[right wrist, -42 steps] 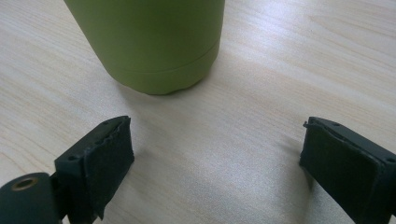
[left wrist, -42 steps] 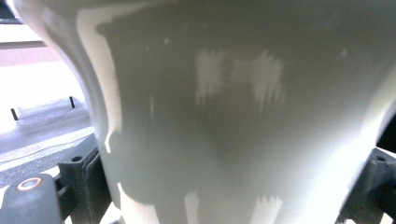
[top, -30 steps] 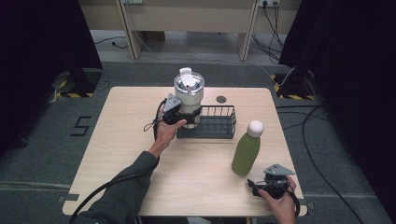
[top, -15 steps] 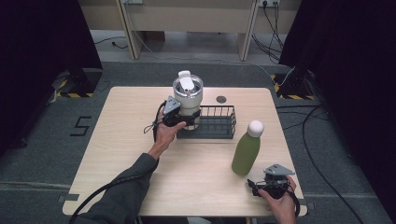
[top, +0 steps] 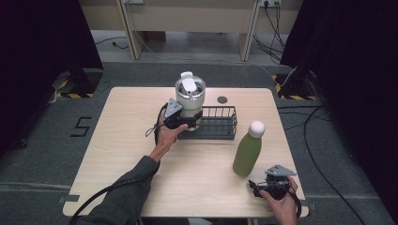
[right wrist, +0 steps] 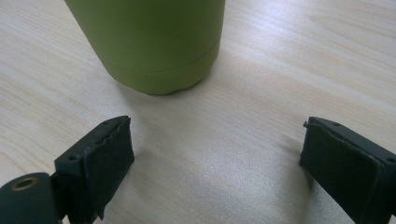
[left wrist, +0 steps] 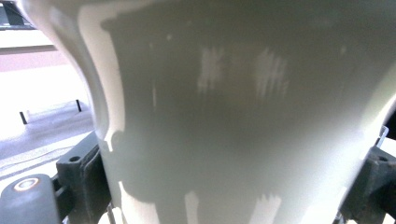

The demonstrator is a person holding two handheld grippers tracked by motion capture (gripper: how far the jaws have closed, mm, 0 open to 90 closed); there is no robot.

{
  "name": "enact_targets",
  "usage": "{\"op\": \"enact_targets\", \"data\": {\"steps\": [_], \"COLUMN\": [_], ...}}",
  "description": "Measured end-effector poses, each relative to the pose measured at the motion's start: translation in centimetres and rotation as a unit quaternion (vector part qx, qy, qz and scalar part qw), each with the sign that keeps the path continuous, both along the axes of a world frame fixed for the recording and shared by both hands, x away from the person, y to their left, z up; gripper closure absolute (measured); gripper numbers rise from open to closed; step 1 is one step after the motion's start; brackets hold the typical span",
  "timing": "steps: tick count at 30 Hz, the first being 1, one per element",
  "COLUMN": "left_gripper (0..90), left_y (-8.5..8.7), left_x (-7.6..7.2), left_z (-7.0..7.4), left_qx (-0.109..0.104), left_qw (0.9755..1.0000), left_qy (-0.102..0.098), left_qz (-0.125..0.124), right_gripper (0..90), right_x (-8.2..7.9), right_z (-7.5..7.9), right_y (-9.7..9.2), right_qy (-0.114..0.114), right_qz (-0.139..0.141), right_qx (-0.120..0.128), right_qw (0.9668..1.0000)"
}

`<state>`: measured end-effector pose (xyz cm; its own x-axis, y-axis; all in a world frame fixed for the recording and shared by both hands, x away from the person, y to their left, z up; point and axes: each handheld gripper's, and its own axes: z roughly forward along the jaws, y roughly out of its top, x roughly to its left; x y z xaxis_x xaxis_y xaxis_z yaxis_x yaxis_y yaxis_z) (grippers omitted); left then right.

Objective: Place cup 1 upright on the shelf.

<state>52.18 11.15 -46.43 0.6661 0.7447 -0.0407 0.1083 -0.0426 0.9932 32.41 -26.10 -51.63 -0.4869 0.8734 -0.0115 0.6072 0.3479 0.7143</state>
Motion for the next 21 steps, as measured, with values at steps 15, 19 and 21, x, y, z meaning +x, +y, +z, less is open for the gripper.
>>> {"op": "enact_targets", "data": {"steps": [15, 19, 21], "left_gripper": [9.7, 9.7, 9.7], "left_y": [0.08, 0.12, 0.14], "left_x": [-0.16, -0.22, -0.24], "left_z": [-0.15, -0.14, -0.09], "left_qx": [0.002, 0.003, 0.005], "left_qw": [0.9999, 0.9999, 0.9999], "left_qy": [-0.016, -0.014, -0.013], "left_qz": [0.006, 0.007, 0.007], "right_gripper": [9.4, 9.4, 9.4], "right_x": [0.01, 0.01, 0.02], "right_z": [-0.01, -0.01, -0.01], "right_y": [-0.01, -0.01, -0.01], "right_qy": [0.0, 0.0, 0.0], "right_qz": [0.001, 0.001, 0.001], "right_qx": [0.0, 0.0, 0.0], "right_qw": [1.0, 1.0, 1.0]}}
